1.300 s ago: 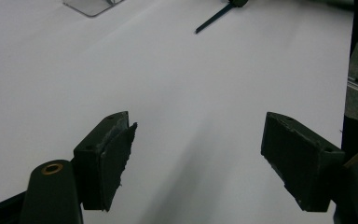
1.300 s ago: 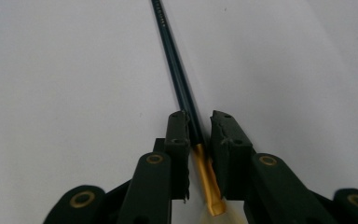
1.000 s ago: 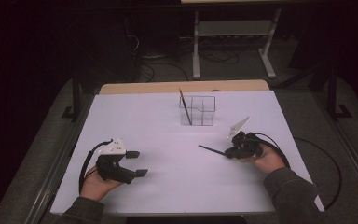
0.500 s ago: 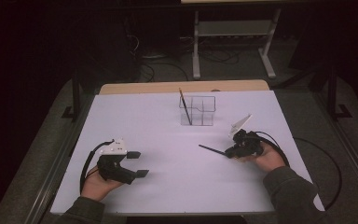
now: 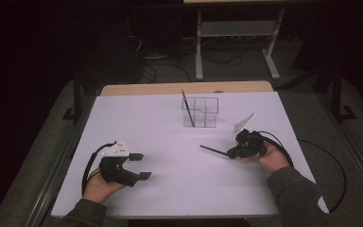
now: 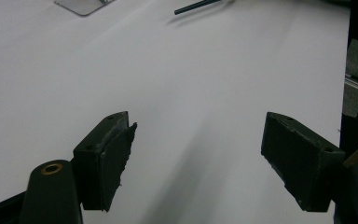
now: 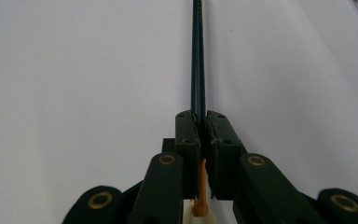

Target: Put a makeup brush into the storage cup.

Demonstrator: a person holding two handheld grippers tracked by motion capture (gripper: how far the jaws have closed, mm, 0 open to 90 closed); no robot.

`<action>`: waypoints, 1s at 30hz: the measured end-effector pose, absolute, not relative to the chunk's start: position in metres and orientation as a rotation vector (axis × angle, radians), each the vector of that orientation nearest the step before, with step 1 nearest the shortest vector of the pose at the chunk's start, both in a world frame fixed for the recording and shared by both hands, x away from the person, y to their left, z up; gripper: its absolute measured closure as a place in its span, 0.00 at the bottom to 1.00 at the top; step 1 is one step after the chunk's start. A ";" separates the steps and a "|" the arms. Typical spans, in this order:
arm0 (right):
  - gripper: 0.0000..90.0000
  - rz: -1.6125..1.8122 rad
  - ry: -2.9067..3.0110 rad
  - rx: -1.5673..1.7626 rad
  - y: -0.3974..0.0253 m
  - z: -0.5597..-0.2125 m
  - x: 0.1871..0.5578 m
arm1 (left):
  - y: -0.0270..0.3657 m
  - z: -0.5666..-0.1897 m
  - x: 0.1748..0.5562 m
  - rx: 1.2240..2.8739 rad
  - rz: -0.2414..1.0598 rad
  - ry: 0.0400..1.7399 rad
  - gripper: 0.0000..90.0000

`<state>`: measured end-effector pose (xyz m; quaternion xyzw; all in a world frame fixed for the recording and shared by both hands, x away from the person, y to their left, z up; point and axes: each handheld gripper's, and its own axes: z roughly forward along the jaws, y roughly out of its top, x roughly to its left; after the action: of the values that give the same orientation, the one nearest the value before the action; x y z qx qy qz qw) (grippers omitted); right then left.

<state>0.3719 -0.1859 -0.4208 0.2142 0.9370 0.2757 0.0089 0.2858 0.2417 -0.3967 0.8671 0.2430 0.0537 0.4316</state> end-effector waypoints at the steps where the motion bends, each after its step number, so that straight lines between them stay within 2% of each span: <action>1: 0.92 0.867 2.930 0.665 -0.186 -0.420 0.371 | 0.242 -0.397 0.286 2.162 0.132 0.606 0.26; 30: 0.92 0.906 2.942 0.498 -0.168 -0.388 0.351 | 0.224 -0.392 0.286 2.177 0.110 0.559 0.27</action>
<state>0.3512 -0.1684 -0.3875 0.1597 0.9434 0.2906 0.0114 0.2863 0.2241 -0.3915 0.8729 0.2240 0.0443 0.4311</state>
